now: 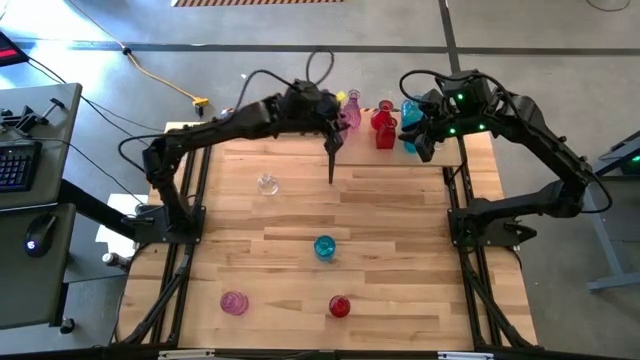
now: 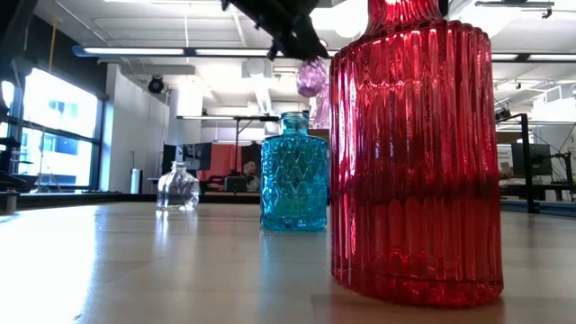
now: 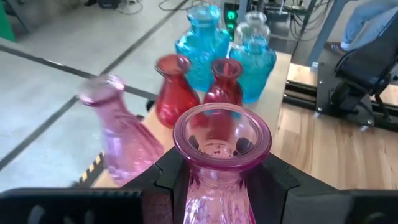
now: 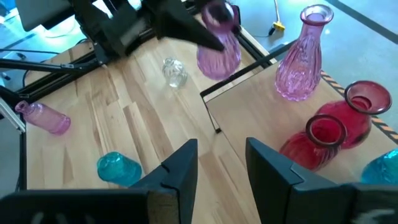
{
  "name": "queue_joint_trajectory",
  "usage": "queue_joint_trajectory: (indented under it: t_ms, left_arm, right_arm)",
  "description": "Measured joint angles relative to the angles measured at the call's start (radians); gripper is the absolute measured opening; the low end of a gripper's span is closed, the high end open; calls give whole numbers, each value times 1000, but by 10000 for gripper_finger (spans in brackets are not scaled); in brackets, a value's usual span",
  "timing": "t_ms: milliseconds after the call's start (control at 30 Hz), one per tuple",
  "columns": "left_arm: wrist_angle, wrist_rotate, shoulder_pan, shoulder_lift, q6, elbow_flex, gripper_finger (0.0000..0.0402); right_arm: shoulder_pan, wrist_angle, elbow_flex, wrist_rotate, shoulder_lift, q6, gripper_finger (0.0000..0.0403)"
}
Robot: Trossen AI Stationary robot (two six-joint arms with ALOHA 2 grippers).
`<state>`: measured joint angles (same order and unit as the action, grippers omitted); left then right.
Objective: Sort vases onto shelf
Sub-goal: Put the right pink vase on the shelf aligned with the pink vase
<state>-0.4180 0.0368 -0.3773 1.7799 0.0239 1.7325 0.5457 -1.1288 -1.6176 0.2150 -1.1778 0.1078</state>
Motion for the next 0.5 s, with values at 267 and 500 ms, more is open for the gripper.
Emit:
queue_joint_trajectory:
  t_ms: [267, 500]
  left_arm:
    - [-111, 3, -27, -94, 33, 2, 113]
    - [-158, 6, -37, -113, 30, 2, 113]
  right_arm:
    - [0, 8, 0, -1, 0, 26, 115]
    - [0, 8, 0, 0, 0, 26, 115]
